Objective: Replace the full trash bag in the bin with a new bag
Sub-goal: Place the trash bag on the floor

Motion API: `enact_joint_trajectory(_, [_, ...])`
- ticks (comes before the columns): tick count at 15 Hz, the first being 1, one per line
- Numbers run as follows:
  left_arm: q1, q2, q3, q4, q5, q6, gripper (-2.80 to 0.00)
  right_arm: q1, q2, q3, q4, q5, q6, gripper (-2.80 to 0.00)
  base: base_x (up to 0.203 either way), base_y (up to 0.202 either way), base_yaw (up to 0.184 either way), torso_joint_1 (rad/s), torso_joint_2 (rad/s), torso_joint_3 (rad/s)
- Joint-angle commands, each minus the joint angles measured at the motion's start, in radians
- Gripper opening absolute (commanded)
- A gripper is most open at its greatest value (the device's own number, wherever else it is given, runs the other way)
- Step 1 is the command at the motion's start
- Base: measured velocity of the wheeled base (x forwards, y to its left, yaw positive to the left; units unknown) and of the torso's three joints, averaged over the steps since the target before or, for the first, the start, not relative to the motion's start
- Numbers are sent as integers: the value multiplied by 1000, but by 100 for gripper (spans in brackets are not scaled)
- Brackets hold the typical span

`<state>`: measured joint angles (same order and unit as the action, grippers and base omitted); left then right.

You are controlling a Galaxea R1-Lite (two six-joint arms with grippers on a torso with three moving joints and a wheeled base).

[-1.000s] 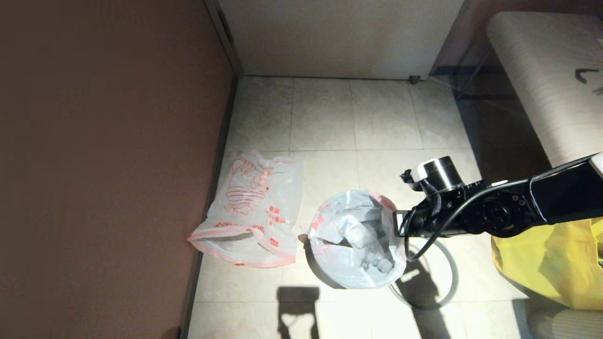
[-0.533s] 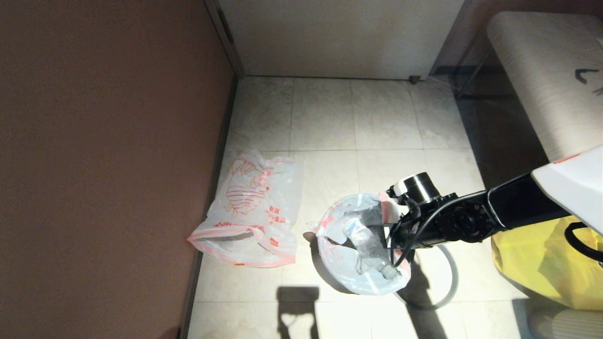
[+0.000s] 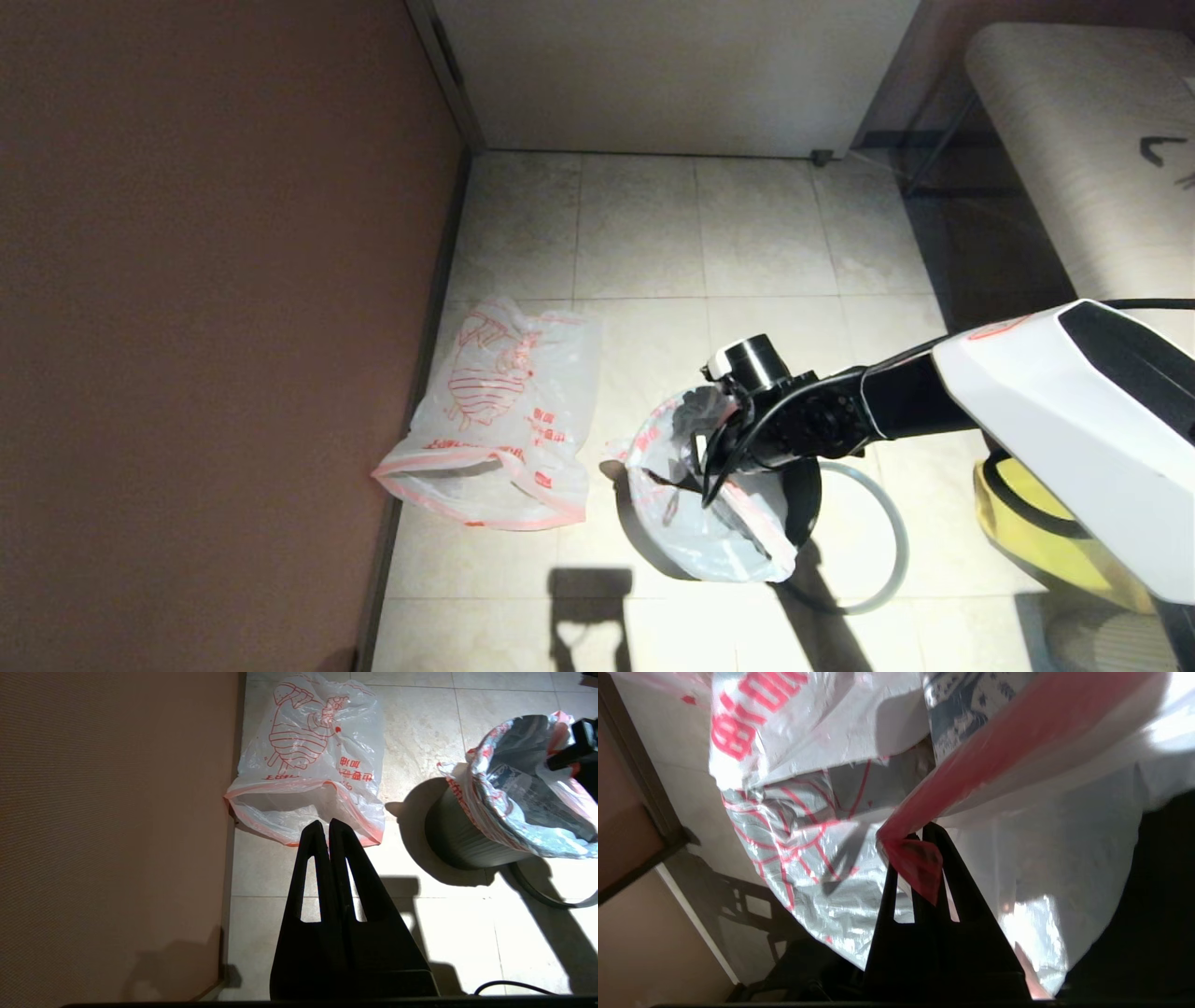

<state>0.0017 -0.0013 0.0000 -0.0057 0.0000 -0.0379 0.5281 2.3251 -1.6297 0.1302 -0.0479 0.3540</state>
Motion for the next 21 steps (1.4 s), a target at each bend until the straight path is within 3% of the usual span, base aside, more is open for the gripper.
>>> enact_joint_trajectory(1, [0,0,1,0,0,0,-280,24,39,-81,49,27,10,-280,0,0,0,0,0,0])
enact_joint_trajectory(5, [0,0,1,0,0,0,-280,36,-56,-73,63,110,79,-280,0,0,0,0,0,0])
enact_joint_trajectory(7, [1,0,0,0,0,0,-280,42,-120,-71,106,189,128,-280,0,0,0,0,0,0])
enact_joint_trajectory(12, [1,0,1,0,0,0,-280,19,-66,-71,133,186,130,-280,0,0,0,0,0,0])
enact_joint_trajectory(15, [0,0,0,0,0,0,-280,-3,27,-100,128,165,96,-280,0,0,0,0,0,0])
enact_joint_trajectory(18, [0,0,0,-2,0,0,-280,-14,155,-228,132,149,55,-280,0,0,0,0,0,0])
enact_joint_trajectory(21, [0,0,1,0,0,0,-280,-5,251,-352,118,126,-58,-280,0,0,0,0,0,0])
